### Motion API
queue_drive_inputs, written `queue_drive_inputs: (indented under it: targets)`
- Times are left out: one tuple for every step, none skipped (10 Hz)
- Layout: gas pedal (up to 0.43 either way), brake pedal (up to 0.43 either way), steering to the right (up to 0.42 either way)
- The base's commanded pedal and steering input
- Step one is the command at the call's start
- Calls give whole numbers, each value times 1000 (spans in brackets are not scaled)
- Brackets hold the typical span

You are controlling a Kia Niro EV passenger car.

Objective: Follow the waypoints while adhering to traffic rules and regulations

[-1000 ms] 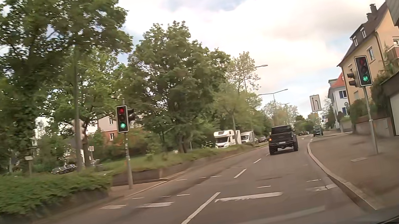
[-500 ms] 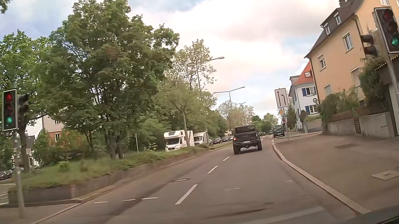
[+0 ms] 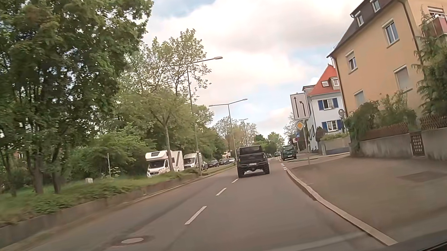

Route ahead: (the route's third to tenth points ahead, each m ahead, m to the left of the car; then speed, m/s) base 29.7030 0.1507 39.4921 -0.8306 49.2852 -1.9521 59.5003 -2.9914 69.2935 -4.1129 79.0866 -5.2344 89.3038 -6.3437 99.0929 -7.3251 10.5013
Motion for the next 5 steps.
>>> queue_drive_inputs:
  targets:
    - [299, 0, 41]
    - [299, 0, 34]
    - [299, 0, 31]
    - [280, 0, 29]
    - [260, 0, 27]
